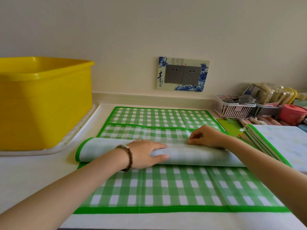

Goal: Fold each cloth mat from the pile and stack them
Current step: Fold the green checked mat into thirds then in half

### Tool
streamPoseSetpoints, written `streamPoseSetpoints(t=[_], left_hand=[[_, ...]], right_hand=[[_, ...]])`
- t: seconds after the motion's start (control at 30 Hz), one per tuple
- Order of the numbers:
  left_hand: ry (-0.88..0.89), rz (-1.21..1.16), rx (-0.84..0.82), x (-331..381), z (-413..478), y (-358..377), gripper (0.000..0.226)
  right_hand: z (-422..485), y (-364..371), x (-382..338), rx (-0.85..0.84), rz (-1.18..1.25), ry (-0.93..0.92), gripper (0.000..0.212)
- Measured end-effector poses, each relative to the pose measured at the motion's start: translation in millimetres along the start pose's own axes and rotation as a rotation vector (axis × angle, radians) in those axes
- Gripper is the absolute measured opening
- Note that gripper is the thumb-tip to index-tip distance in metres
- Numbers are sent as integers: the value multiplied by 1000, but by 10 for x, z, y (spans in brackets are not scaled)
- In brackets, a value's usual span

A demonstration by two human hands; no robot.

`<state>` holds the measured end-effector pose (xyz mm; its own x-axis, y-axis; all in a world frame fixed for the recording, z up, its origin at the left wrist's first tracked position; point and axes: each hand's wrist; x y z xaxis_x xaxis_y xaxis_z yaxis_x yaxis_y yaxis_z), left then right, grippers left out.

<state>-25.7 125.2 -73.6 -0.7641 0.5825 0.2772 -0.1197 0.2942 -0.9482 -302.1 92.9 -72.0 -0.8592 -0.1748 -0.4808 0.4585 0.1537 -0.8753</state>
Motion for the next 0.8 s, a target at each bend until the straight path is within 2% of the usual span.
streamPoseSetpoints(t=[0.33,0.6,0.8], left_hand=[[-46,101,80,-230,391,131,61],[-74,100,127,-372,584,129,59],[-72,120,156,-394,606,201,58]], right_hand=[[432,169,113,325,-26,69,16],[555,258,164,426,-30,141,14],[547,277,165,438,-5,149,17]])
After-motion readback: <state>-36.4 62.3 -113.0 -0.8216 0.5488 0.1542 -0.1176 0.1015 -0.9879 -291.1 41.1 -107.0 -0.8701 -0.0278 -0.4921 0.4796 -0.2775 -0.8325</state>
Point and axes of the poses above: each hand's wrist, its own z-axis towards the middle knuckle, its own y-axis out of the palm, x = y × z
